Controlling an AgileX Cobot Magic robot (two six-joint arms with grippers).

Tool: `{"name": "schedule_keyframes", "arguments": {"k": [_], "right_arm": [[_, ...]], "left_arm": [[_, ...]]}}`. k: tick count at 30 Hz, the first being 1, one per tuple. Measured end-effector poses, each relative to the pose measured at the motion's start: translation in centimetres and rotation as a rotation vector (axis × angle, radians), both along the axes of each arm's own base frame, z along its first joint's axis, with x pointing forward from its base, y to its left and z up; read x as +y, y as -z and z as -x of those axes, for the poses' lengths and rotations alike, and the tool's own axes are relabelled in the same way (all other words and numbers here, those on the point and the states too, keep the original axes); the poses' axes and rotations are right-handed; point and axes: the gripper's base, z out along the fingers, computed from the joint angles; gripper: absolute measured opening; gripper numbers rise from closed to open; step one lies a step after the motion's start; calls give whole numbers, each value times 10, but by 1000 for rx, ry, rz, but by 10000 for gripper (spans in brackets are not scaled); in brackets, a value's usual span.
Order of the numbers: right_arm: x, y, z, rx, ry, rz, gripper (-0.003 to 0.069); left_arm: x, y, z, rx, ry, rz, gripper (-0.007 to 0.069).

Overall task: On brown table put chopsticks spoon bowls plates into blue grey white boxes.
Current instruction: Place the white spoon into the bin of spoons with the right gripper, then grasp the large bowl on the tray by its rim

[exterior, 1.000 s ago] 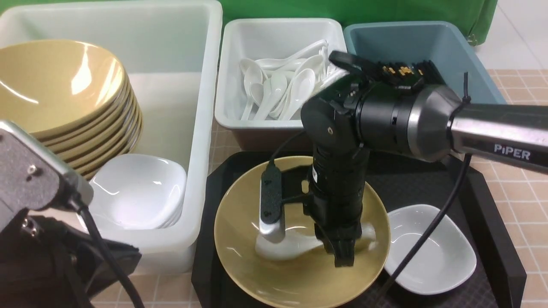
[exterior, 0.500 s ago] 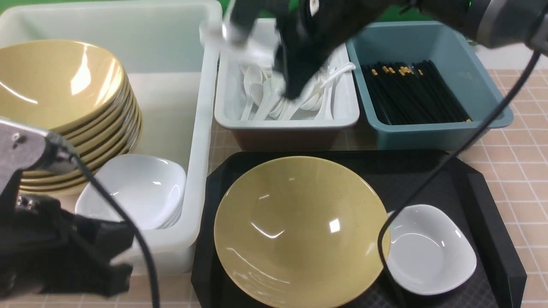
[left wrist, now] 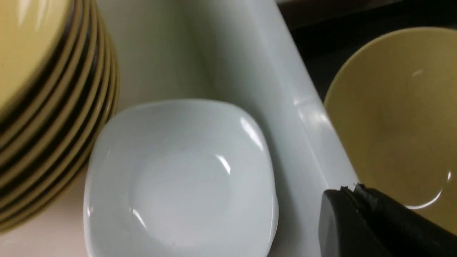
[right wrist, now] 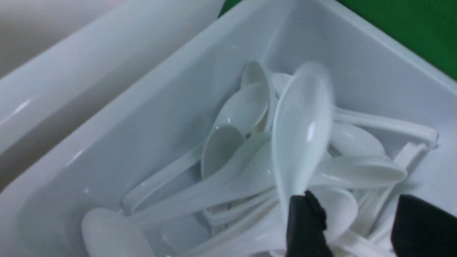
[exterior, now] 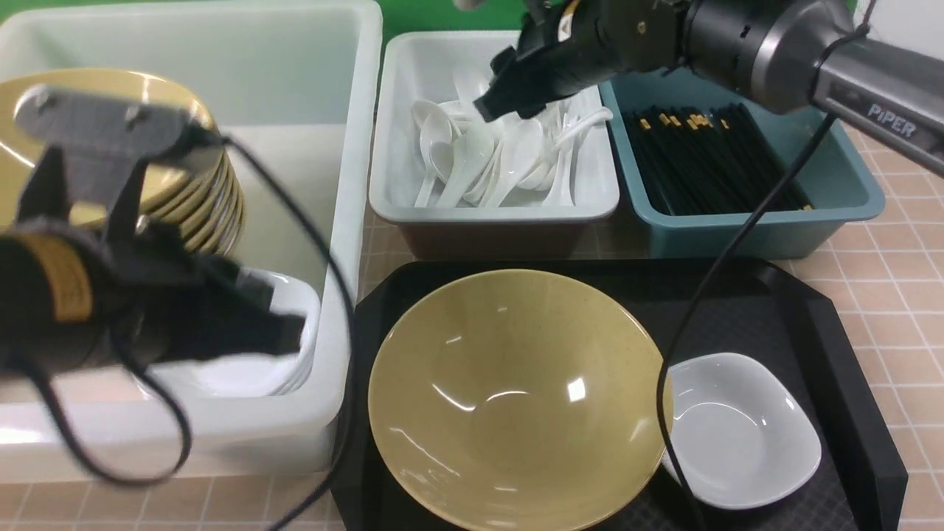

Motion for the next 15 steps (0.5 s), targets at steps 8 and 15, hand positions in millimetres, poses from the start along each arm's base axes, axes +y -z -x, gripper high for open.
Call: {"name": "schedule_keyframes", "arguments": {"k": [8,15], "right_arm": [[-31,-59,54,240,-48,212,477],[-60,-109,108,233,-57,218,380]], "left_arm": [[-43,-31,-53,10,191,-95,4],[-85,-8,-111,165,317,-224,21]]}}
